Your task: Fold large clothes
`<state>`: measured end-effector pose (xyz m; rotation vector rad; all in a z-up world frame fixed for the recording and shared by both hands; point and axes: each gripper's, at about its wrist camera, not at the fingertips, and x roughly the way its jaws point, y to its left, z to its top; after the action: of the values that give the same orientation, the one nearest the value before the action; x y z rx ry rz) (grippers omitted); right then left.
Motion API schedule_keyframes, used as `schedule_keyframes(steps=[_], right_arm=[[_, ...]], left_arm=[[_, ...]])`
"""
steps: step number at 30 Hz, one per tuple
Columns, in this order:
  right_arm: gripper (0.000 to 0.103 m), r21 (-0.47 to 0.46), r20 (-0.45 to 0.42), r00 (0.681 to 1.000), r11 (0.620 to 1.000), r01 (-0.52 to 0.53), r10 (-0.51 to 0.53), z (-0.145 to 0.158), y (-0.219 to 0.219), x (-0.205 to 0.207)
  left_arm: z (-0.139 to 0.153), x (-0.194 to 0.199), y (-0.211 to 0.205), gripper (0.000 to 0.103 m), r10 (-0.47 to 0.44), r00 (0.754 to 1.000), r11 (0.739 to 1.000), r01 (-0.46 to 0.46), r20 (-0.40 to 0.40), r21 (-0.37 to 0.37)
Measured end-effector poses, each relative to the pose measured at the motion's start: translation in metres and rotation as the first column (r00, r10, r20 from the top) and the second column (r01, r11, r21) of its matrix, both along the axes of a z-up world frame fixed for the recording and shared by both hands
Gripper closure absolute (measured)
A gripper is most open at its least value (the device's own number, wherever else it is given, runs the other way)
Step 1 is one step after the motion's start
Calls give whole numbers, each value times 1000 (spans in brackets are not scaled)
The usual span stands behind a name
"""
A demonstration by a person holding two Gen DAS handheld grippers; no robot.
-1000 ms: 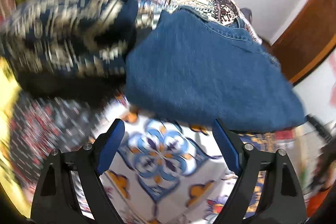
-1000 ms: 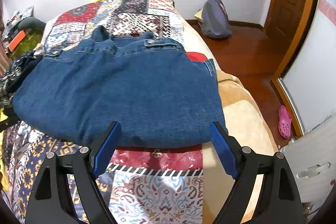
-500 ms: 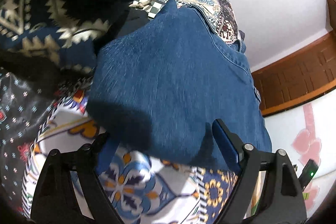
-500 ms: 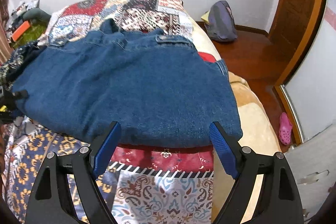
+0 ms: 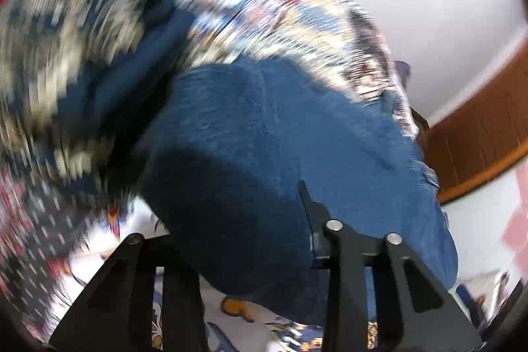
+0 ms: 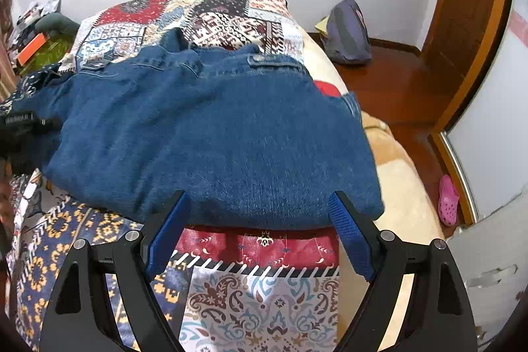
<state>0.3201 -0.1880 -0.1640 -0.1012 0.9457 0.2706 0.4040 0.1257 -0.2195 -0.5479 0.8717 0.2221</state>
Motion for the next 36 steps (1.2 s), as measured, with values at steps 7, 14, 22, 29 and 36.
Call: schedule_keyframes(steps=[7, 14, 22, 29, 36], right_arm=[[20, 31, 38, 998, 998, -48, 46, 51, 22, 3], [17, 171, 24, 983, 968, -185, 184, 75, 105, 13], [17, 290, -215, 884, 891, -349, 416, -8, 232, -4], [17, 331, -256, 862, 878, -346, 437, -13, 206, -11], [17, 277, -133, 970, 947, -163, 206, 28, 83, 1]], left_arm=[[98, -5, -9, 81, -146, 965, 989, 138, 217, 47], [150, -49, 14, 83, -119, 933, 989, 81, 341, 124], [138, -81, 65, 83, -16, 967, 973, -44, 253, 227], [122, -57, 40, 83, -62, 979, 961, 7, 192, 277], [128, -23, -91, 83, -312, 925, 928, 247, 218, 278]])
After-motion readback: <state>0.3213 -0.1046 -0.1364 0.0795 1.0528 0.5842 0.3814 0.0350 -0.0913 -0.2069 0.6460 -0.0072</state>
